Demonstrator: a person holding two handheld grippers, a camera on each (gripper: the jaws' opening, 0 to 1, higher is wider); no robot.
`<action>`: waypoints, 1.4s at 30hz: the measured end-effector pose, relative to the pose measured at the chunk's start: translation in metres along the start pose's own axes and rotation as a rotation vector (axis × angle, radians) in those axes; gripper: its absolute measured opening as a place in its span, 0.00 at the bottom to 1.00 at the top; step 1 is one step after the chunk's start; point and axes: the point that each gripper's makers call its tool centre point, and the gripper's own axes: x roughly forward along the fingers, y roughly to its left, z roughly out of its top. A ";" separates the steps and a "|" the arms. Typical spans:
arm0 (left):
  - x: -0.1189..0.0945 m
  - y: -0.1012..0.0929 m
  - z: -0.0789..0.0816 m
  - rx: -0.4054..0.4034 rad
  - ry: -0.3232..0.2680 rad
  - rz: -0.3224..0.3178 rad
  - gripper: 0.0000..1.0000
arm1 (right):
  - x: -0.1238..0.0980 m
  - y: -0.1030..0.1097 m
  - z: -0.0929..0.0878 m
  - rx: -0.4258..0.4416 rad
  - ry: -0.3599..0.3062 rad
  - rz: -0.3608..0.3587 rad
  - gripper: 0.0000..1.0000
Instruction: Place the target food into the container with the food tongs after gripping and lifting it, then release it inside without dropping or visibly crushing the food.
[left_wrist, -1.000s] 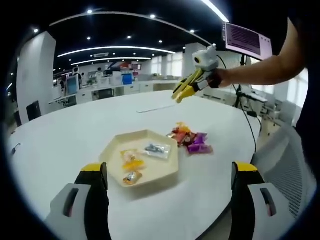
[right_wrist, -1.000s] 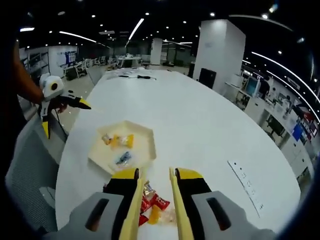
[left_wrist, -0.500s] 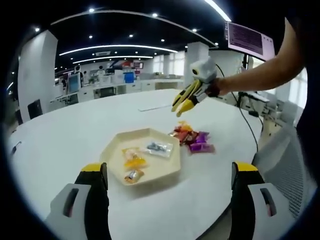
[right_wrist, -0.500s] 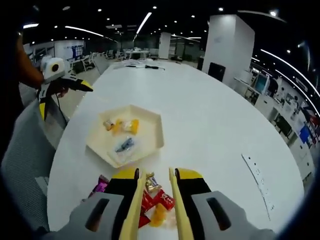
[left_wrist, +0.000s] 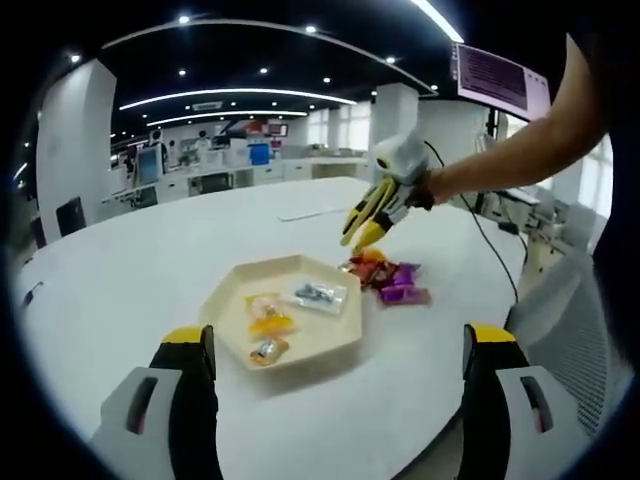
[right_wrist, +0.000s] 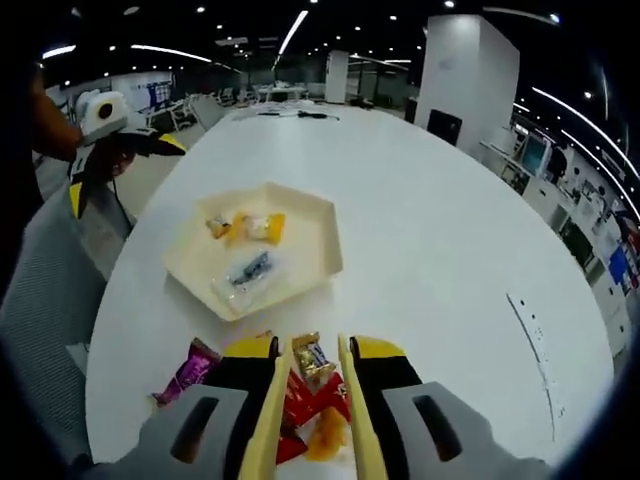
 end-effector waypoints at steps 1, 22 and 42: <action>0.000 0.000 0.000 0.001 0.001 0.000 0.99 | 0.001 0.000 -0.001 -0.001 0.004 0.003 0.28; 0.000 0.002 0.000 -0.010 -0.004 0.006 0.99 | 0.021 0.001 -0.019 -0.018 0.094 0.023 0.26; -0.001 0.003 0.001 -0.012 -0.007 0.009 0.98 | 0.022 0.001 -0.020 0.059 0.147 0.008 0.20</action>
